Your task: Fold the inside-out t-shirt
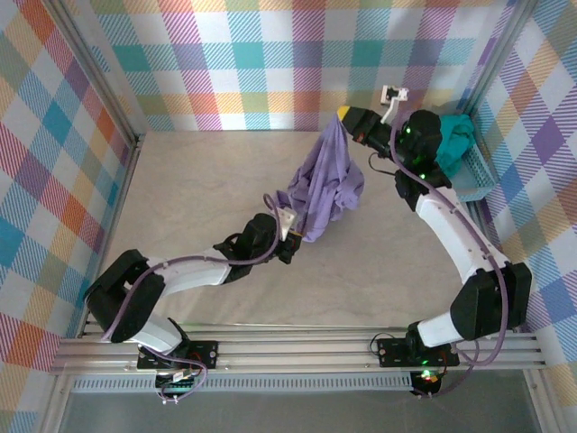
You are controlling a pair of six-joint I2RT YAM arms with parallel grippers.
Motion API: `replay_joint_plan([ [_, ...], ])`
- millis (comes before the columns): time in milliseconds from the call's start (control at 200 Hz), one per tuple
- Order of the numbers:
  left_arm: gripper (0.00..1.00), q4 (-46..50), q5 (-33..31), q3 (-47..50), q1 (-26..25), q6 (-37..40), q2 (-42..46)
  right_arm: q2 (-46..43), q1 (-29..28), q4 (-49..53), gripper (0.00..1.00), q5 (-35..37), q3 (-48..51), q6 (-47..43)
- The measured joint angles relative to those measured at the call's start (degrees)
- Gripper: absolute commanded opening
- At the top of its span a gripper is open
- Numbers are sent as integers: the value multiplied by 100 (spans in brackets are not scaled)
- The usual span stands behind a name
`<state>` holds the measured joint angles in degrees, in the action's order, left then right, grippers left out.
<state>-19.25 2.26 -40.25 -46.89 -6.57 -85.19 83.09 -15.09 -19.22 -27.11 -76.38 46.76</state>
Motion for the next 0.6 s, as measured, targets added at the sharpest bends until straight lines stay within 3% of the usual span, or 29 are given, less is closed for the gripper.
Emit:
replay_joint_plan([
  [80,5,-94,-229,50,-256,267,197,162,0,175,0,-223,-372,-85],
  [165,37,-144,-341,155,-337,426,369,216,2,490,0,-573,-568,-455],
  [225,47,-59,-376,297,-334,479,501,177,7,815,0,-815,-564,-935],
  [405,66,330,-352,684,-310,317,1182,-474,142,2205,0,-1248,570,-2472],
  [600,72,575,-70,501,227,-144,1563,-1204,498,3451,0,-1191,1899,-3388],
])
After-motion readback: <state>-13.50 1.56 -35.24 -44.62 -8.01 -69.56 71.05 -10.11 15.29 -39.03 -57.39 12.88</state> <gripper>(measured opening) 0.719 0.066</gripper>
